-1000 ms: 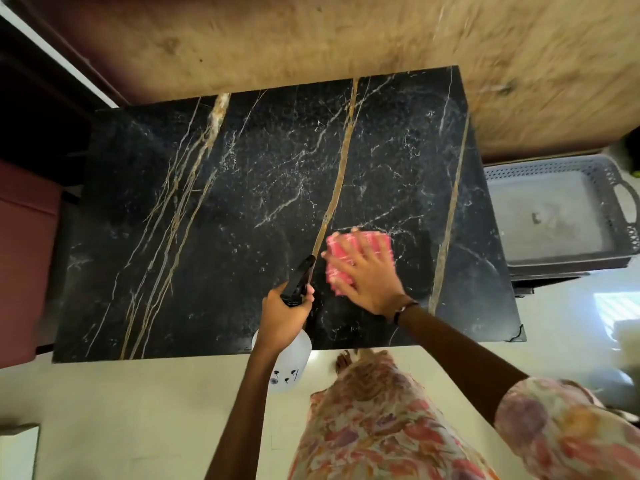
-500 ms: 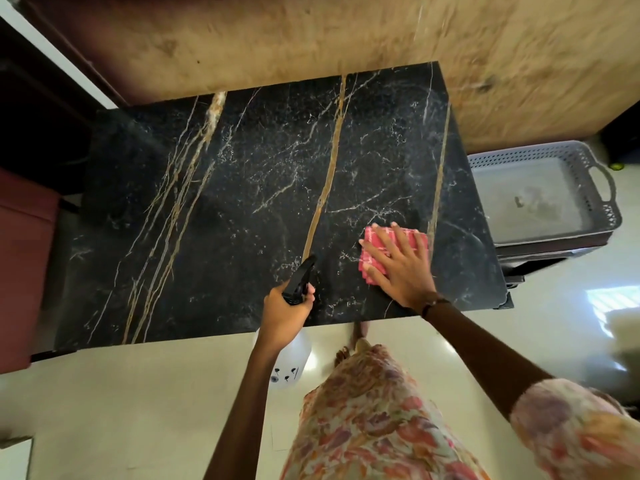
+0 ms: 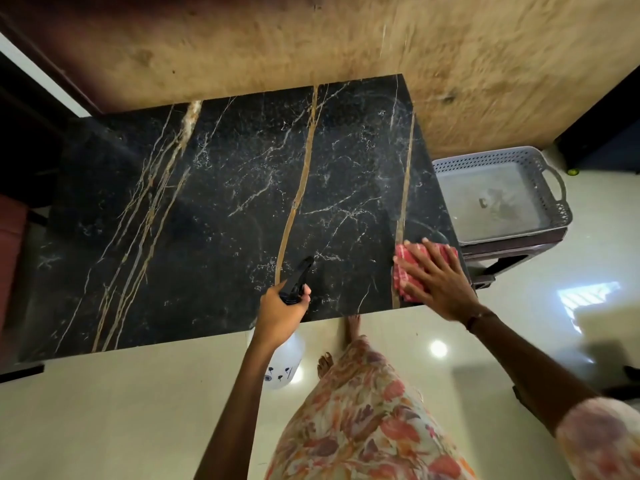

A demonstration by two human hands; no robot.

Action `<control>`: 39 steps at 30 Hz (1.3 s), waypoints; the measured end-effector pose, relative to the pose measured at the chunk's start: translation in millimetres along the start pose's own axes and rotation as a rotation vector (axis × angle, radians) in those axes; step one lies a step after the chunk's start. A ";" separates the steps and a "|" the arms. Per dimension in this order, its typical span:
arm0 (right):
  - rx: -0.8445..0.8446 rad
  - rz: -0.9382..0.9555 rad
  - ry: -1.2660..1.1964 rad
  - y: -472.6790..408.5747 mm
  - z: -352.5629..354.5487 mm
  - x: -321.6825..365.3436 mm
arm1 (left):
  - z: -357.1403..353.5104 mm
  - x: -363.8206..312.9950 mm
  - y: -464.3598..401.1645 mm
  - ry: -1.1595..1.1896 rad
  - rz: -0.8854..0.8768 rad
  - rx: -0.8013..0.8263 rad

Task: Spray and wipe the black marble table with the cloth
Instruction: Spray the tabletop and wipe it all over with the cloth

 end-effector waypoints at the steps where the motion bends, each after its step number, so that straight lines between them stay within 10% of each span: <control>1: 0.014 -0.034 -0.009 -10.9 5.3 -0.2 | -2.9 -1.2 0.5 -0.002 -0.003 0.006; 11: -0.008 0.223 -0.011 13.2 -17.6 9.3 | -50.7 -36.0 -6.4 -0.011 0.001 0.016; 21: -0.017 0.028 -0.069 -32.9 5.9 -57.2 | -94.6 -74.2 -23.4 -0.028 0.008 0.011; 29: -0.042 0.433 -0.030 -3.7 -16.2 -78.4 | -120.4 -105.8 -47.8 -0.062 0.008 0.009; 39: -0.070 0.157 -0.070 -141.7 38.2 -84.1 | -129.4 -130.9 -77.3 -0.047 0.007 -0.080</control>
Point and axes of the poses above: each hand's wrist, its own y-axis away from the middle knuckle, its own z-axis out of the back of the hand, x = y × z, the point moved 2 cm from there along -y, towards the middle knuckle, and after that the axes turned 4 degrees about z, right-handed, at the moved point
